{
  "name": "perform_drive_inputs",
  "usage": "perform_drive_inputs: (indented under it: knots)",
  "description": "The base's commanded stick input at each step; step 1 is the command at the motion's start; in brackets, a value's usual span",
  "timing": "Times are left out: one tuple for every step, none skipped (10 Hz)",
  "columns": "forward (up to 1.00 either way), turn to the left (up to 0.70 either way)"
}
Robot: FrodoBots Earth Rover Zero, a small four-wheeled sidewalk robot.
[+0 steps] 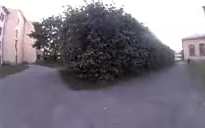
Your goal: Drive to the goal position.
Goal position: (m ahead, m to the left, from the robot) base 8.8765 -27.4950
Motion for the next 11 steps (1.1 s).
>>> perform_drive_inputs:
  knots:
    - [0.00,0.00]
    - [0.00,0.00]
    - [0.00,0.00]
    - [0.00,0.00]
    - [0.00,0.00]
    - [0.12,0.00]
    - [0.51,0.00]
    - [0.77,0.00]
    - [0.85,-0.10]
    - [0.85,-0.27]
    - [0.85,-0.27]
